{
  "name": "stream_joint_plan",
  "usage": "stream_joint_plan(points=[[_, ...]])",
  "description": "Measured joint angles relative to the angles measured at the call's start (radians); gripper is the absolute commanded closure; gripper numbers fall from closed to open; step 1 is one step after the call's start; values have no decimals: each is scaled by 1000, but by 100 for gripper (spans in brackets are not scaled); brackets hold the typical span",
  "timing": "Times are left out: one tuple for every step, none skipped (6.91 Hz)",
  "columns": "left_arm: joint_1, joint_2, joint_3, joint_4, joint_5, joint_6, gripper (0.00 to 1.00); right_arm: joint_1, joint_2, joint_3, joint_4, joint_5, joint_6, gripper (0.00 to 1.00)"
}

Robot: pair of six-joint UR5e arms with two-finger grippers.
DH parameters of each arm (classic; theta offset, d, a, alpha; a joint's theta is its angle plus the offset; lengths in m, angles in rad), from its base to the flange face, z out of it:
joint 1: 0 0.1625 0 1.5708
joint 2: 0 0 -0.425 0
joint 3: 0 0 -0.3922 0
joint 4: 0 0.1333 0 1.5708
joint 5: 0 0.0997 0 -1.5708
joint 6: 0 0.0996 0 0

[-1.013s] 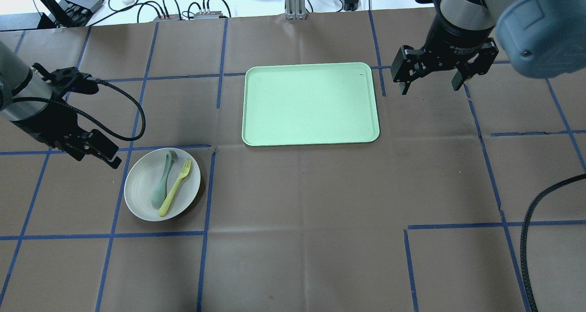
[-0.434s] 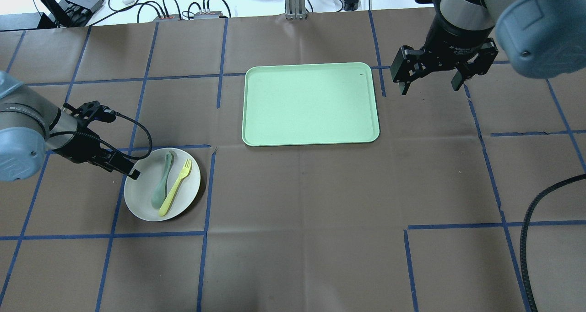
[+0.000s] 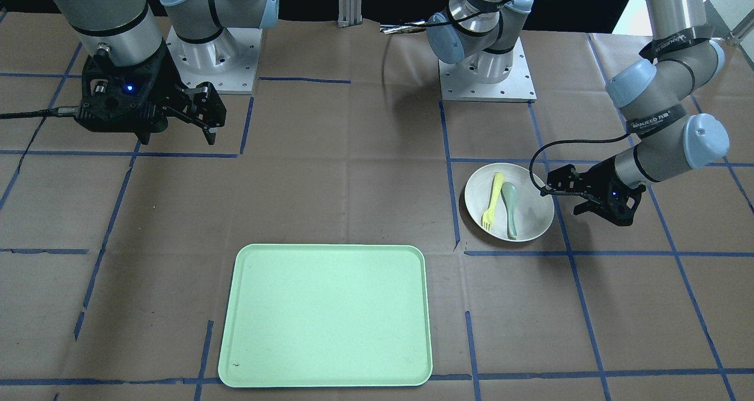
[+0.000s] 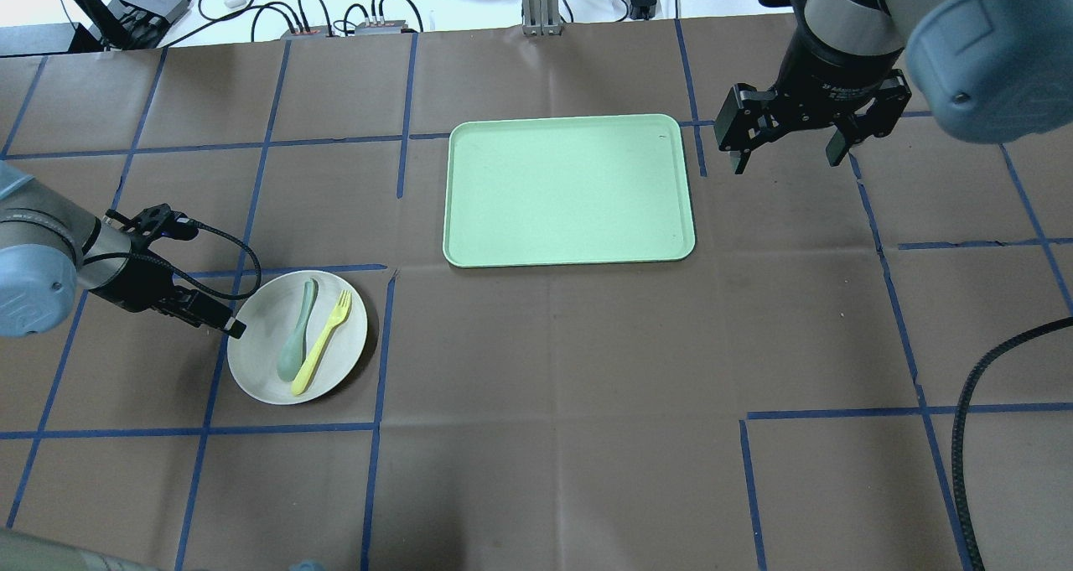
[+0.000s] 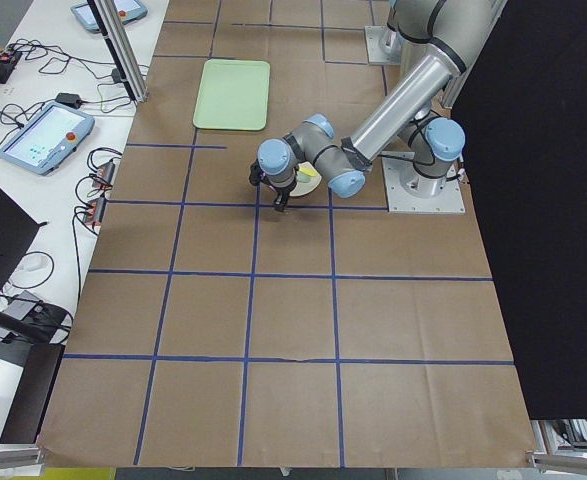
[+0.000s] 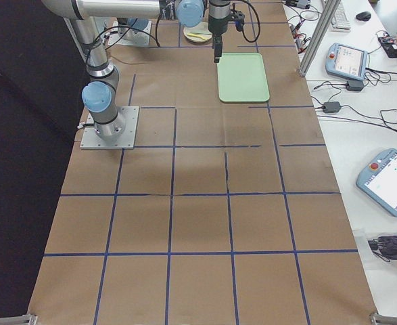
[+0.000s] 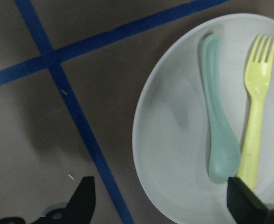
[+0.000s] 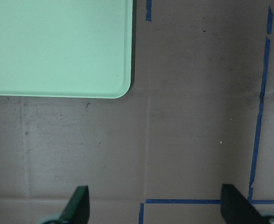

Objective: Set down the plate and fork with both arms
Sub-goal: 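Lower the left gripper to the white plate rim and grasp it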

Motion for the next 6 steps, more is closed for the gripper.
stream_joint_plan(points=[[1, -12, -2, 2, -36, 1, 7, 0, 0, 0, 0, 0, 0, 0], [1, -18, -6, 3, -60, -4, 14, 0, 0, 0, 0, 0, 0, 0], [1, -24, -8, 3, -69, -7, 37, 0, 0, 0, 0, 0, 0, 0], [1, -28, -8, 3, -70, -9, 66, 0, 0, 0, 0, 0, 0, 0], [1, -30, -7, 3, -70, -9, 89, 0, 0, 0, 0, 0, 0, 0], [1, -30, -5, 3, -69, -9, 100, 0, 0, 0, 0, 0, 0, 0]])
